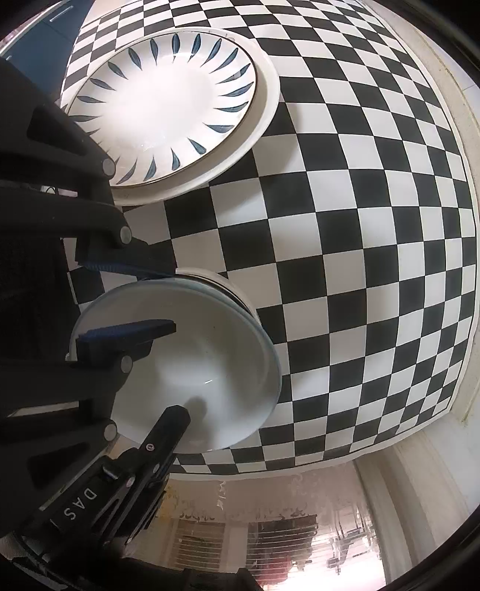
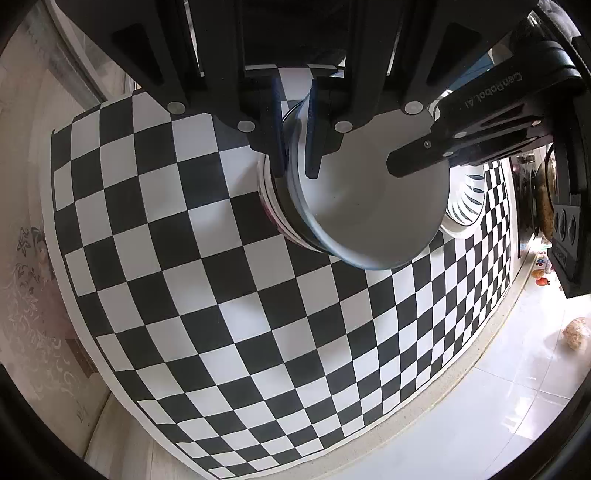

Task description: Organize plates and bowls

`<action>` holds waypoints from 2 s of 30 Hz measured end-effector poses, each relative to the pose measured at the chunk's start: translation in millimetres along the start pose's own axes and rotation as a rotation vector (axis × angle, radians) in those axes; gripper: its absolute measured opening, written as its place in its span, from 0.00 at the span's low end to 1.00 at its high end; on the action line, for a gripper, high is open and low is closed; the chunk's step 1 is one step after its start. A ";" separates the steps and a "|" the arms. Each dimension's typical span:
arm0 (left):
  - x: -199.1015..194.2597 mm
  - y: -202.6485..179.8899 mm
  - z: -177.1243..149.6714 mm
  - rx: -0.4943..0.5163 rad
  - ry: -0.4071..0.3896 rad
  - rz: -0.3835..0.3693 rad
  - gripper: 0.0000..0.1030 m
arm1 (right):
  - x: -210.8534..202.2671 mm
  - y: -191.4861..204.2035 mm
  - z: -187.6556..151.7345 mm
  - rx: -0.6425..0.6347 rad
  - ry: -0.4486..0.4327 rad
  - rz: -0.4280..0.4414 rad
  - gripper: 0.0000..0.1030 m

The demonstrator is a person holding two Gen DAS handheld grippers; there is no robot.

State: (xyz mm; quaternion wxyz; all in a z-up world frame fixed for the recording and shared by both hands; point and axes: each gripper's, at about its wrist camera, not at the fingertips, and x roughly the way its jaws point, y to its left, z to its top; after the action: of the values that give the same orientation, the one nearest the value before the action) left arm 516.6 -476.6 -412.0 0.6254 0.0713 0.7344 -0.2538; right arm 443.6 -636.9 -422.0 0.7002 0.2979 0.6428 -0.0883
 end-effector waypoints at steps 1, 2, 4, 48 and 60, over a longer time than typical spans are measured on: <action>0.5 -0.6 -0.3 0.000 -0.002 0.003 0.20 | 0.4 0.0 0.6 0.000 0.002 -0.001 0.12; 0.7 -0.8 -0.6 0.000 -0.005 0.008 0.20 | 0.5 0.1 1.3 0.000 0.005 -0.001 0.12; 0.6 -1.2 -0.8 0.004 -0.007 0.016 0.20 | 0.8 -0.1 2.2 0.001 0.010 -0.002 0.12; -63.6 10.4 -34.0 0.004 -0.245 0.155 0.73 | -44.3 4.0 -17.0 -0.096 -0.038 -0.116 0.88; -147.1 -15.9 -114.8 0.042 -0.388 0.195 0.73 | -185.0 34.7 -90.0 -0.181 -0.307 -0.174 0.88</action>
State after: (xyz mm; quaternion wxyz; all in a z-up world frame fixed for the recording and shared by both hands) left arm 439.1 -406.0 -256.9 0.7751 0.1047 0.5844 -0.2163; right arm 355.7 -609.1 -234.9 0.8035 0.1601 0.5573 -0.1346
